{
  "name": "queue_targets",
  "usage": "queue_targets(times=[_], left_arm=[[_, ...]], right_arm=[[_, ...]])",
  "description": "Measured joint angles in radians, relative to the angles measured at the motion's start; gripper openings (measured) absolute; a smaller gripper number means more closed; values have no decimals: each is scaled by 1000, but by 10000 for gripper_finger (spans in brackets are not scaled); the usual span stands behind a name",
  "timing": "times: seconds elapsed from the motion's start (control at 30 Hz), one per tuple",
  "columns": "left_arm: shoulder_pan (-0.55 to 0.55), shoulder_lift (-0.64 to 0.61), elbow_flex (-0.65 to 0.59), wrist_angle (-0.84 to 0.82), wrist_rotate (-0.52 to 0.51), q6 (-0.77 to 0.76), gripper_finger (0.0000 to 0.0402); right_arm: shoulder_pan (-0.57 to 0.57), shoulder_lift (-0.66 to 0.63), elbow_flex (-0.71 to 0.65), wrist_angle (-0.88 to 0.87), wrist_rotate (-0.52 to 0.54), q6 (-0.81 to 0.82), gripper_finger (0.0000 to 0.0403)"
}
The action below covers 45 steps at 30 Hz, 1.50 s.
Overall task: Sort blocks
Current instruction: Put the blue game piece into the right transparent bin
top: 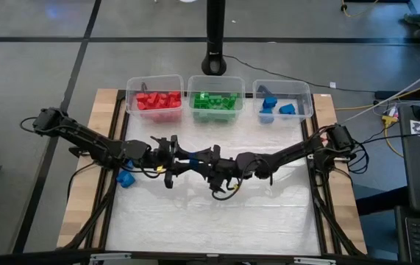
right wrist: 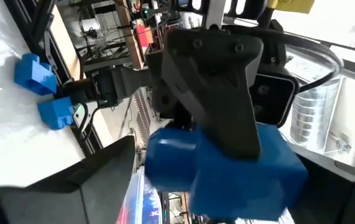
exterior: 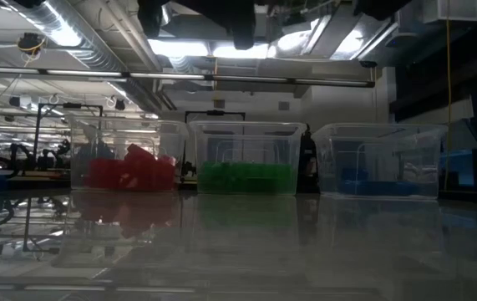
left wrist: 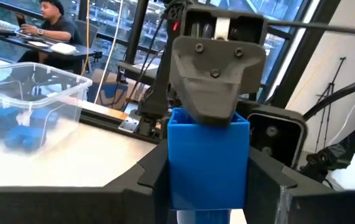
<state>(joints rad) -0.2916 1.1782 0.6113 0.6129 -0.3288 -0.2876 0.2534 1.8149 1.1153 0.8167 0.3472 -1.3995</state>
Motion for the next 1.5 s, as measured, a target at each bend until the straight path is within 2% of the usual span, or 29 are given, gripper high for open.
queue_targets(times=[0.1, 0.27, 0.47, 0.63, 0.8, 1.03, 1.2, 1.37, 1.5], left_arm=[[0, 0, 0, -10, 1, 0, 131], [-1, 0, 0, -9, 4, 12, 131], [-1, 0, 0, -13, 3, 26, 143], [8, 0, 0, -6, 1, 22, 175], [33, -25, 0, -34, 1, 55, 210], [71, -191, 0, -224, -3, 88, 223], [91, -318, 1, -446, -54, 99, 223], [101, -382, 1, -657, -137, 35, 223], [103, -383, 1, -759, -154, -10, 224]], right_arm=[[-1, 5, 8, -5, 0, 1, 328], [1, 5, 8, 0, 0, -2, 265], [1, 5, 8, -7, -1, -8, 264], [1, 6, 6, -16, -5, 9, 279], [1, 6, 6, -13, 34, 15, 264], [2, 6, 6, -9, 149, 18, 276], [2, -15, 6, -44, 238, 18, 266], [1, -84, 6, -166, 345, 39, 265], [-22, -156, 6, -334, 444, 86, 272]])
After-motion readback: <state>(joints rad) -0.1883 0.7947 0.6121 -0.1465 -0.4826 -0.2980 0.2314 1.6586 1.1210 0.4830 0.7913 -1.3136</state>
